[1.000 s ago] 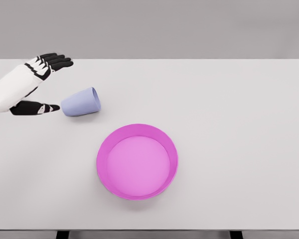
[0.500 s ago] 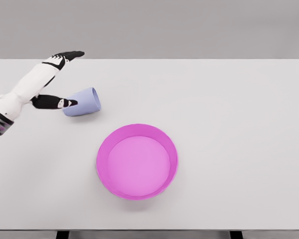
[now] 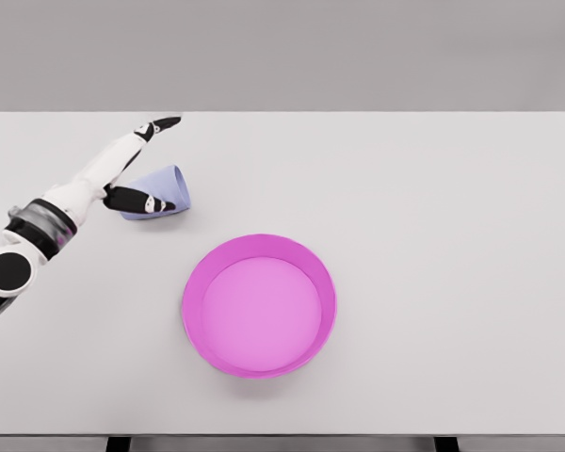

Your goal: Flip the cup with left arm and place it on the plate

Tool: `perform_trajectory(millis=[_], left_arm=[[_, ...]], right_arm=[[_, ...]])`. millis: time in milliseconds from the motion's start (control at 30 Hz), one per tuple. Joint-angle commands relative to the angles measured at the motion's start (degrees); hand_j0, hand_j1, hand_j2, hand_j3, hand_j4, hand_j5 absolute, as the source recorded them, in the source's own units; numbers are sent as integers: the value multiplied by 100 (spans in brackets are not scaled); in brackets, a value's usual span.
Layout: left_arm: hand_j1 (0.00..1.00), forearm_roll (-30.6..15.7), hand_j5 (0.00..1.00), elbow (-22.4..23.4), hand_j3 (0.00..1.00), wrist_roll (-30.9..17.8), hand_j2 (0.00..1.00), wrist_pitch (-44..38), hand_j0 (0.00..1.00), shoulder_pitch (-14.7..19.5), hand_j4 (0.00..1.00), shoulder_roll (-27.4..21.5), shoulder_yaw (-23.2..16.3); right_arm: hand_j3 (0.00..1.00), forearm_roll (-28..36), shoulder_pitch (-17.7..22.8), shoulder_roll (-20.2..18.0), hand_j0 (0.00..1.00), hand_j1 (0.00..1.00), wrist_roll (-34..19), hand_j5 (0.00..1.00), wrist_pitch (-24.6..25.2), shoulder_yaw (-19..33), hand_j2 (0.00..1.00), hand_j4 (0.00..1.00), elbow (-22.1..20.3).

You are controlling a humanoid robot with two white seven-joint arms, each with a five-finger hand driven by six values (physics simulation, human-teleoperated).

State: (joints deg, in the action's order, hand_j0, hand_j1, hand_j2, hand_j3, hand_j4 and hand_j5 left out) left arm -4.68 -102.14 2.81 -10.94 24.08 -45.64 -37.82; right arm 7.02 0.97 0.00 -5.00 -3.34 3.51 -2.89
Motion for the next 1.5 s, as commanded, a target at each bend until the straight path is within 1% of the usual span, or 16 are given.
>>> perform_trajectory(millis=[0,167,233,300,433,500,667,833,900,967,1033,1100,1167,1367,1433,1467], left_arm=[[100,3,100,19,100,35,100,-330,100,0,100,73,-59],[100,20,100,63,100,70,100,-585,100,17,100,143,-129],[100,29,100,142,100,62,100,-602,100,96,100,231,-182],[100,29,100,212,100,62,100,-866,100,316,100,240,-446],[100,11,100,326,100,70,100,-1033,100,431,100,310,-613],[100,11,100,335,100,70,100,-1200,100,571,100,319,-771],[100,29,100,318,100,70,100,-1472,100,598,100,319,-806],[100,82,100,309,100,79,100,-1499,100,642,100,310,-850],[100,266,100,318,100,79,100,-1508,100,642,100,310,-859],[100,336,100,309,100,79,100,-1762,100,685,100,310,-929],[100,635,100,318,100,88,100,-1824,100,747,100,310,-1052],[100,662,100,309,100,88,100,-1824,100,765,100,310,-1087],[100,837,100,309,100,88,100,-1859,100,765,100,310,-1114],[100,838,100,318,100,79,100,-1859,100,765,100,319,-1140],[100,838,100,414,100,79,100,-1868,100,773,100,328,-1184],[100,838,100,528,100,79,100,-1859,100,843,100,389,-1263]], right_arm=[[100,1,0,0,100,100,-1,100,0,0,100,100,-1],[100,1,0,0,100,100,-1,100,0,0,100,100,-1],[100,1,0,0,100,100,-1,100,0,0,100,100,-1],[100,1,0,0,100,100,-1,100,0,0,100,100,-1],[100,1,0,0,100,100,-1,100,0,0,100,100,-1],[100,1,0,0,100,100,-1,100,0,0,100,100,-1],[100,1,0,0,100,100,-1,100,0,0,100,100,-1],[100,1,0,0,100,100,-1,100,0,0,100,100,-1],[100,1,0,0,100,100,-1,100,0,0,100,100,-1],[100,1,0,0,100,100,-1,100,0,0,100,100,-1],[100,1,0,0,100,100,-1,100,0,0,100,100,-1],[100,1,0,0,100,100,-1,100,0,0,100,100,-1],[100,1,0,0,100,100,-1,100,0,0,100,100,-1],[100,1,0,0,100,100,-1,100,0,0,100,100,-1],[100,1,0,0,100,100,-1,100,0,0,100,100,-1],[100,1,0,0,100,100,-1,100,0,0,100,100,-1]])
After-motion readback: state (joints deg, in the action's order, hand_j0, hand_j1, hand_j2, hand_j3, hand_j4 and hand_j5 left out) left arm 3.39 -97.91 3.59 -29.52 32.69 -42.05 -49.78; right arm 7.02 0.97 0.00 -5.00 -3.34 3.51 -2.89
